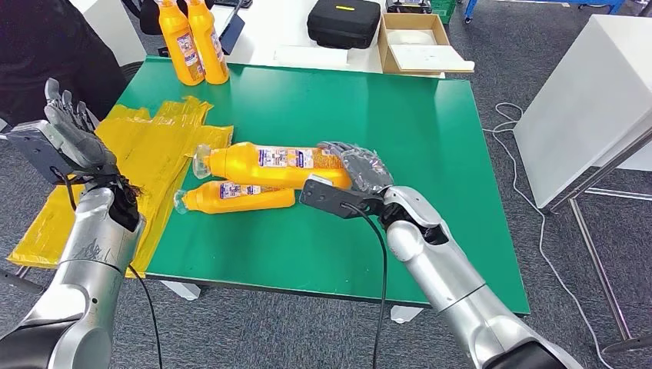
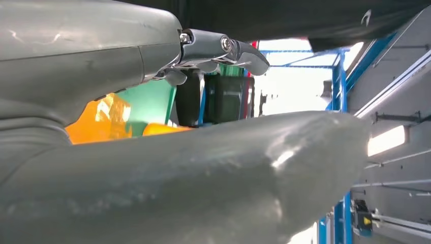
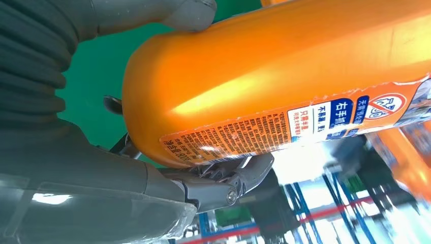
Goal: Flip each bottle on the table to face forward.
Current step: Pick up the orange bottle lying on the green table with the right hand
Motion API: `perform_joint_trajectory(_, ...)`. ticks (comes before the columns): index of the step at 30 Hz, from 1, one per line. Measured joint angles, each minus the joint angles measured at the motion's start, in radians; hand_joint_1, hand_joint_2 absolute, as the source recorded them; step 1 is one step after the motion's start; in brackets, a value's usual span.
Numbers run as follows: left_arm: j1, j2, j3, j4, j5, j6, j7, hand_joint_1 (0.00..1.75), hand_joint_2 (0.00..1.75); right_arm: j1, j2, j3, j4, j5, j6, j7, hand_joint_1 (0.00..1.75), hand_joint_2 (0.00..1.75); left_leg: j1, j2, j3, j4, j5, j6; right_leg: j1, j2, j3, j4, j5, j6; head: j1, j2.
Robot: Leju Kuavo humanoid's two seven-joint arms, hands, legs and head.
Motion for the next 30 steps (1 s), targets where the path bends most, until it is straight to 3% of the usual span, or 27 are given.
perform_joint_trajectory(4, 0.014, -0.003, -0.022, 0.005, 0.052, -0.136, 0.034, 0.0, 1.75, 0.017, -0.022, -0.033, -0.084, -0.02, -0.043, 0.025, 1.75, 1.75, 0.0, 0.0, 0.0, 0.0, 0.0, 0.0, 0.0, 0.0, 0.0, 0.0, 0.0, 0.0, 0.0, 0.0)
perform_joint_trajectory(8, 0.042, -0.015, -0.07, 0.001, 0.139, -0.289, 0.09, 0.0, 1.75, 0.027, -0.041, -0.078, -0.114, -0.035, -0.119, 0.031, 1.75, 1.75, 0.0, 0.0, 0.0, 0.0, 0.0, 0.0, 0.0, 0.0, 0.0, 0.0, 0.0, 0.0, 0.0, 0.0)
perform_joint_trajectory(15, 0.082, -0.041, -0.147, -0.037, 0.237, -0.406, 0.143, 0.0, 1.75, 0.054, -0.057, -0.122, -0.116, -0.061, -0.17, 0.009, 1.75, 1.75, -0.001, 0.0, 0.0, 0.0, 0.0, 0.0, 0.0, 0.0, 0.0, 0.0, 0.0, 0.0, 0.0, 0.0)
perform_joint_trajectory(24, 0.148, -0.078, -0.23, -0.171, 0.28, -0.405, 0.191, 0.0, 1.75, 0.075, -0.043, -0.136, -0.115, -0.074, -0.182, 0.021, 1.75, 1.75, 0.0, 0.0, -0.001, 0.0, 0.0, 0.0, 0.0, 0.0, 0.0, 0.0, 0.0, 0.0, 0.0, 0.0)
perform_joint_trajectory(30, 0.156, -0.1, -0.284, -0.219, 0.308, -0.394, 0.211, 0.0, 1.75, 0.067, 0.009, -0.137, -0.09, -0.099, -0.189, 0.02, 1.75, 1.75, 0.0, 0.0, -0.001, 0.0, 0.0, 0.0, 0.0, 0.0, 0.0, 0.0, 0.0, 0.0, 0.0, 0.0)
